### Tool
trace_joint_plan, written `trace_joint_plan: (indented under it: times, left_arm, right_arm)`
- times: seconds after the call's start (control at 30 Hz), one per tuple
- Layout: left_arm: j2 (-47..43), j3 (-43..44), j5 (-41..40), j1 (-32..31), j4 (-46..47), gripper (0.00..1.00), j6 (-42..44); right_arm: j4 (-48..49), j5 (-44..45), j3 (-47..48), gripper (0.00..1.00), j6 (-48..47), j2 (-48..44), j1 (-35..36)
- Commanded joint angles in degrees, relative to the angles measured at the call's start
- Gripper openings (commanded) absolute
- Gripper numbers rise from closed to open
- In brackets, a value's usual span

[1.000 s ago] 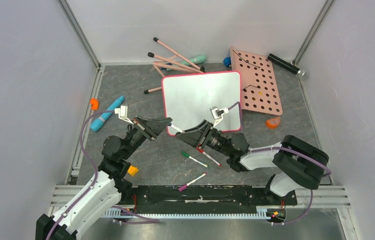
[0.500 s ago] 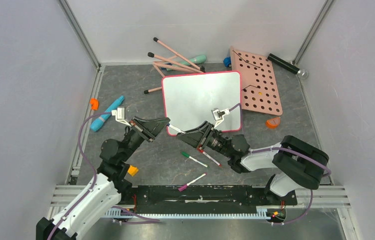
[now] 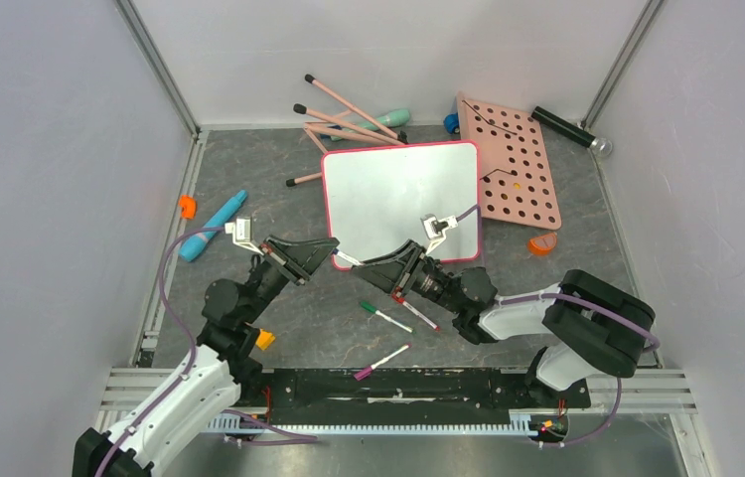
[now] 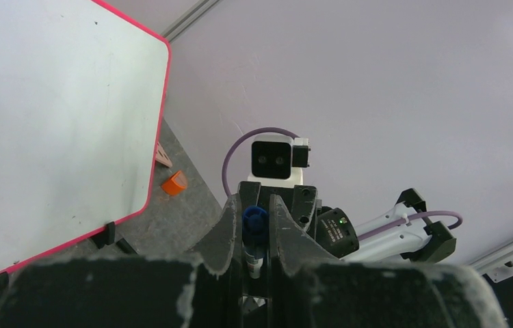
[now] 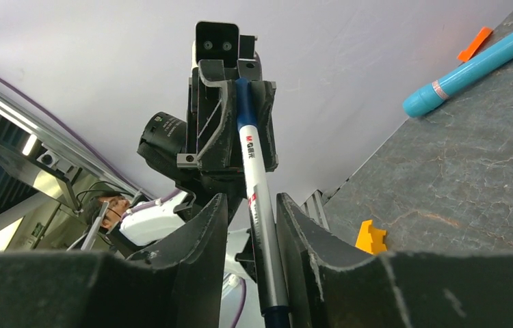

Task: Write a sentence on the whiteboard
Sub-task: Open the whiteboard marker at the center of the board, then place the pen cap at the center of the board.

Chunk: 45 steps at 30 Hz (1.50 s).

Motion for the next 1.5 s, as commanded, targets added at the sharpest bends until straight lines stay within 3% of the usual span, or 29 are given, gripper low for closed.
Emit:
trace_joint_plan:
  times: [0.0,0.23,0.43,0.57,0.73,0.83,1.0,1.1,1.23,1.33,1.47]
  left_arm:
    - [-0.4,-0.5,-0.7,-0.1,3.5,0.02,-0.8]
    - [-0.5,-0.8,-1.3,-0.1,3.5,0.02,-0.9]
    - [-3.6,4.1,-7.4,0.3,-11.2,0.02,3.7]
    - [-7.8,6.0,-15.2,1.6,-19.8,0.02,5.0]
    - [-9.4,8.4,-24.0,2.2,-32.2,0.02,5.0]
    - [-7.6,11.0,-31.7,2.1,-47.4,0.02,2.3]
    - [-2.1,12.5,-40.8,2.2,-64.9,0.02,-2.5]
    - [1.0,10.7,-40.9,2.2,-65.4,0.02,-3.7]
    - [7.8,9.8,-40.6,2.2,-65.1,0.02,-5.3]
    - [14.5,9.8,-41.6,2.3,-64.5,0.02,-7.4]
    - [20.2,11.0,-43.9,2.3,-63.4,0.02,-7.1]
  right_arm:
    - [11.1,0.6,1.9,0.28,-1.0,-1.3,0.0]
    - [12.5,0.8,1.1,0.00,-0.8,-1.3,0.0]
    - [16.0,0.8,-7.1,0.00,0.1,-3.5,-1.1]
    - [21.5,1.4,-16.0,0.00,2.1,-5.2,-3.4]
    - [21.7,0.5,-22.6,0.00,1.7,-7.3,-5.5]
    - [19.8,-1.7,-23.7,0.00,0.6,-8.7,-6.8]
    - [3.5,-4.3,-24.9,0.00,-6.7,-15.4,-7.6]
    - [-13.5,-3.3,-24.4,0.00,-16.3,-24.0,-7.6]
    - [-37.5,4.9,-24.4,0.00,-26.9,-37.4,-7.5]
    - [-44.7,9.8,-27.1,0.00,-29.2,-45.4,-7.5]
    - [-46.3,12.2,-30.8,0.00,-27.4,-51.3,-7.5]
